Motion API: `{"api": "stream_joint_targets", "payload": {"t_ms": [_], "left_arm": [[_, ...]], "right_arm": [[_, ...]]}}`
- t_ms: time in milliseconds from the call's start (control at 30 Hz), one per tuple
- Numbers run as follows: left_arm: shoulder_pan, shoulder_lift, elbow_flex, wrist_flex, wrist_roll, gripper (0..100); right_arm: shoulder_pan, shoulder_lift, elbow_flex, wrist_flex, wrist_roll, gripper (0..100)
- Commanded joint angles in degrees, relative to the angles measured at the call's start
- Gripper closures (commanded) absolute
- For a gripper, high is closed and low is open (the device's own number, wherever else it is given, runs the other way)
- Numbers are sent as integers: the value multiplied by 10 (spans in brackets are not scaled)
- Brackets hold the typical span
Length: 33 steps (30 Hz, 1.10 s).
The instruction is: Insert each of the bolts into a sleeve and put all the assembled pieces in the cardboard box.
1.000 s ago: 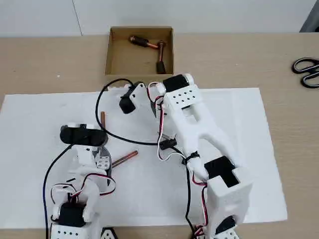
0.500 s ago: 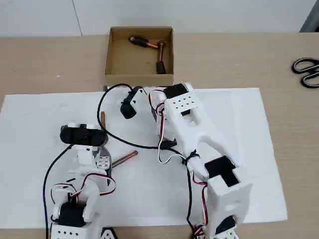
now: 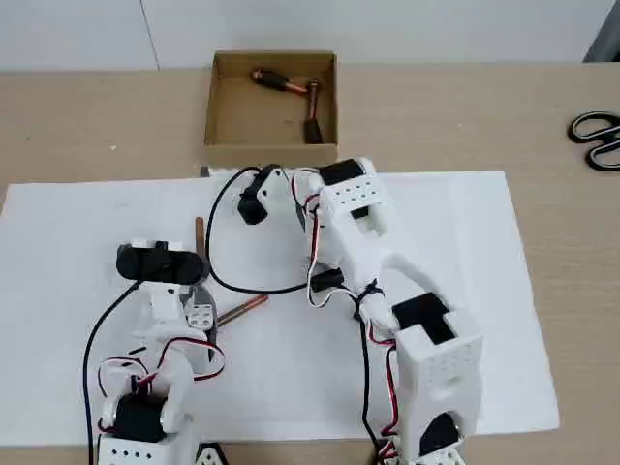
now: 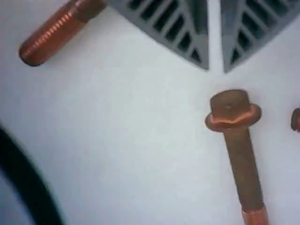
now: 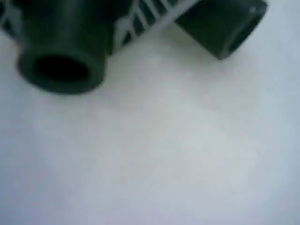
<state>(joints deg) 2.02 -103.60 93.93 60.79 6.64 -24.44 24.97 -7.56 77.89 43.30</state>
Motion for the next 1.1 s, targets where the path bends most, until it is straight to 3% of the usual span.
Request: {"api": "stream_joint_targets", "payload": {"t_ms": [0, 200, 433, 700, 833, 1067], "left_arm": [[-2, -6, -2, -11, 2, 994], [-1, -6, -2, -11, 0, 994], [-9, -6, -28, -11, 2, 994], [-120, 10, -183, 4, 29, 994], [-123, 100, -286, 29, 53, 994], [-127, 369, -499, 40, 138, 994]], "right_arm": [[6, -29, -69, 69, -11, 991], [10, -91, -146, 166, -40, 992], [73, -179, -145, 177, -91, 995], [160, -285, -102, 184, -92, 995], [197, -349, -24, 182, -92, 995], [231, -466, 94, 180, -92, 995]]}}
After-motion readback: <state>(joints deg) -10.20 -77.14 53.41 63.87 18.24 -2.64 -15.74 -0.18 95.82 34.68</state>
